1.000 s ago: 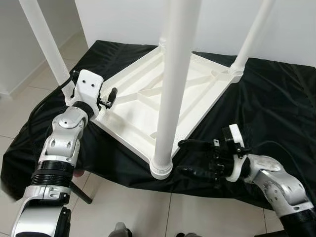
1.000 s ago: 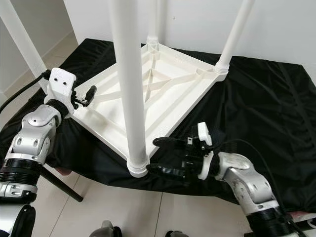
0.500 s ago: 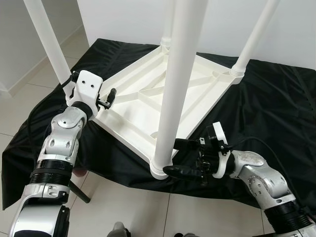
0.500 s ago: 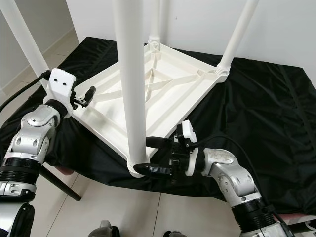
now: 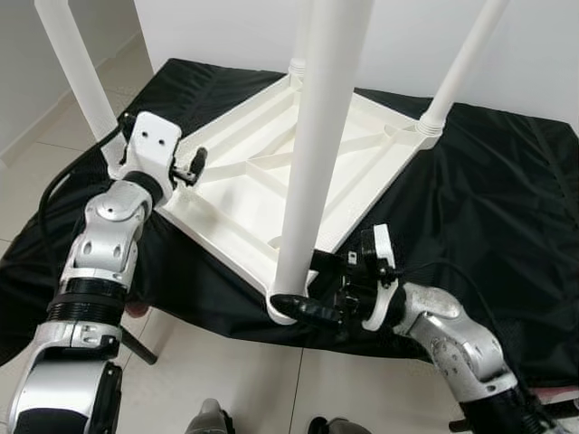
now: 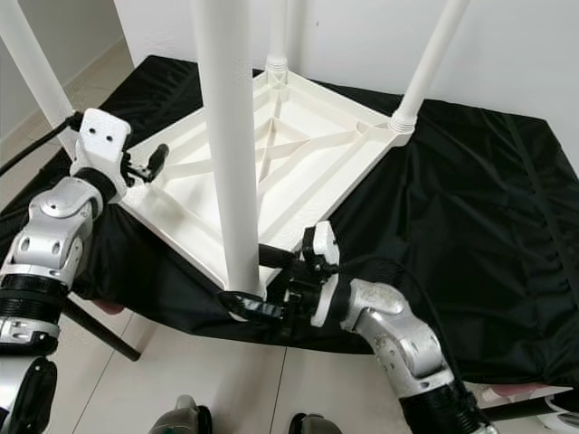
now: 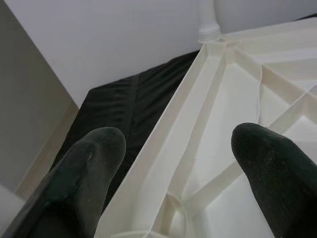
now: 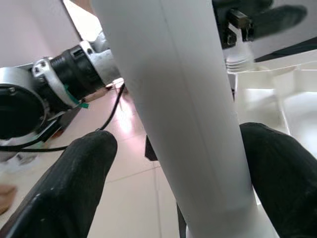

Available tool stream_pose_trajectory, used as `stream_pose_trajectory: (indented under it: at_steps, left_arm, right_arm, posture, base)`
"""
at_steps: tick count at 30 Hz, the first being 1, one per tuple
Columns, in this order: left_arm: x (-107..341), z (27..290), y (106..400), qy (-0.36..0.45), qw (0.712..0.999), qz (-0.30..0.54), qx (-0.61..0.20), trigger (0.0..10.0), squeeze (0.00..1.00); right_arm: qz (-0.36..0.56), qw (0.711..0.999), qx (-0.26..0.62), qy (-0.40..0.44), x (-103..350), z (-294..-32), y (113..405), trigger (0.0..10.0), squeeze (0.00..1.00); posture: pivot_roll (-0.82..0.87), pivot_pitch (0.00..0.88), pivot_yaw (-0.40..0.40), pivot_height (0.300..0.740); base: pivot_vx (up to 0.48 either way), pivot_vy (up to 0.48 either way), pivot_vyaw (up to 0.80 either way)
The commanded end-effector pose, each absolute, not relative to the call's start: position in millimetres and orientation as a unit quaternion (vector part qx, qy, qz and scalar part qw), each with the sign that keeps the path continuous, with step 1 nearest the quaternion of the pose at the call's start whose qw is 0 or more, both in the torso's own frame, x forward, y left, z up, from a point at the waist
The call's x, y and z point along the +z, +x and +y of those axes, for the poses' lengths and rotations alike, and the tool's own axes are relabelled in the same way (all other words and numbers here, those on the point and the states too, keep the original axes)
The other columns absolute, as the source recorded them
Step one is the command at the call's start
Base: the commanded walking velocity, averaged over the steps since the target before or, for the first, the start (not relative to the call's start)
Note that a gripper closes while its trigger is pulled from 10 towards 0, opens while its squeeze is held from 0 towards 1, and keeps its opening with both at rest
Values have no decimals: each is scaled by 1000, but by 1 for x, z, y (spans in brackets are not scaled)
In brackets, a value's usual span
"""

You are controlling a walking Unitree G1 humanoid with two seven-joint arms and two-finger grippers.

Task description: Building children table

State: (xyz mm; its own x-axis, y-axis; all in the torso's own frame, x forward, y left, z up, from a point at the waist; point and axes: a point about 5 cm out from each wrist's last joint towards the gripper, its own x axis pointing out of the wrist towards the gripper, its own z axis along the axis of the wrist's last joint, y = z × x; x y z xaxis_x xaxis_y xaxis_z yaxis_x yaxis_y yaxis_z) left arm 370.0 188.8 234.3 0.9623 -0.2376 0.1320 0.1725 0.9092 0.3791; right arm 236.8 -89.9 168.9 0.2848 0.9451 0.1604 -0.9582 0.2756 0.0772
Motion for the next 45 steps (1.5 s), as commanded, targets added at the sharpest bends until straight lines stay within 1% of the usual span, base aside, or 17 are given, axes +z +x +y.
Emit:
stream_pose_trajectory:
  at_steps: [1, 2, 3, 4, 6, 7, 8, 9, 13, 14, 16, 19, 26, 32, 40, 43, 45]
  left_arm:
    - [234, 190, 372, 185, 973, -86, -106, 10000, 0]
    - [234, 190, 372, 185, 973, -86, -106, 10000, 0]
    - [234, 189, 372, 183, 973, -87, -107, 10000, 0]
    - [234, 189, 372, 183, 973, -87, -107, 10000, 0]
    - [235, 187, 373, 180, 974, -89, -109, 10000, 0]
    - [235, 187, 373, 180, 974, -89, -109, 10000, 0]
    - [235, 185, 373, 178, 974, -90, -111, 10000, 0]
    - [235, 184, 373, 177, 974, -90, -112, 10000, 0]
    - [235, 183, 373, 176, 973, -91, -115, 10000, 0]
    - [235, 183, 373, 175, 973, -91, -116, 10000, 0]
    - [235, 182, 373, 175, 973, -91, -117, 10000, 0]
    - [236, 183, 374, 175, 973, -90, -119, 10000, 0]
    - [237, 179, 377, 174, 972, -91, -127, 10000, 0]
    - [238, 173, 381, 173, 971, -91, -140, 10000, 0]
    - [239, 169, 382, 174, 970, -92, -146, 10000, 0]
    - [239, 168, 384, 173, 969, -91, -149, 10000, 0]
    - [239, 168, 384, 174, 969, -92, -150, 10000, 0]
  right_arm:
    - [-33, 805, 588, 72, 167, -87, 234, 10000, 0]
    - [-33, 805, 588, 72, 167, -87, 234, 10000, 0]
    - [-30, 822, 564, 69, 165, -87, 235, 10000, 0]
    - [-30, 822, 564, 69, 165, -87, 235, 10000, 0]
    - [-22, 857, 510, 67, 162, -88, 240, 9922, 0]
    - [-22, 857, 510, 67, 162, -88, 240, 9922, 0]
    - [-16, 872, 483, 74, 160, -89, 243, 2902, 0]
    - [-16, 880, 468, 82, 160, -90, 245, 0, 0]
    - [-23, 891, 444, 91, 162, -93, 247, 0, 0]
    - [-27, 897, 431, 95, 164, -96, 250, 10000, 0]
    - [-29, 901, 421, 97, 166, -98, 251, 10000, 0]
    - [-49, 926, 364, 90, 171, -113, 258, 10000, 0]
    - [-68, 941, 323, 75, 176, -134, 264, 10000, 0]
    - [-86, 942, 315, 73, 182, -153, 257, 10000, 0]
    - [-87, 939, 321, 84, 183, -162, 250, 10000, 0]
    - [-92, 941, 313, 92, 184, -184, 247, 10000, 0]
    - [-95, 940, 316, 86, 184, -191, 246, 10000, 0]
  posture:
    - [28, 124, -22, 740]
    - [28, 124, -22, 740]
    - [26, 129, -25, 740]
    - [26, 129, -25, 740]
    - [21, 134, -27, 740]
    - [21, 134, -27, 740]
    - [21, 136, -29, 740]
    - [20, 137, -29, 740]
    - [18, 138, -27, 740]
    - [16, 138, -26, 740]
    - [16, 138, -26, 740]
    - [6, 136, -18, 740]
    - [-17, 135, 5, 740]
    - [-37, 133, 21, 740]
    - [-46, 134, 29, 740]
    - [-51, 135, 38, 740]
    - [-52, 136, 40, 740]
  base:
    - [0, 0, 0]
    - [0, 0, 0]
    - [0, 0, 0]
    - [0, 0, 0]
    - [0, 0, 0]
    - [0, 0, 0]
    - [0, 0, 0]
    - [0, 0, 0]
    - [0, 0, 0]
    - [0, 0, 0]
    - [0, 0, 0]
    - [0, 0, 0]
    - [0, 0, 0]
    - [0, 0, 0]
    - [0, 0, 0]
    - [0, 0, 0]
    - [0, 0, 0]
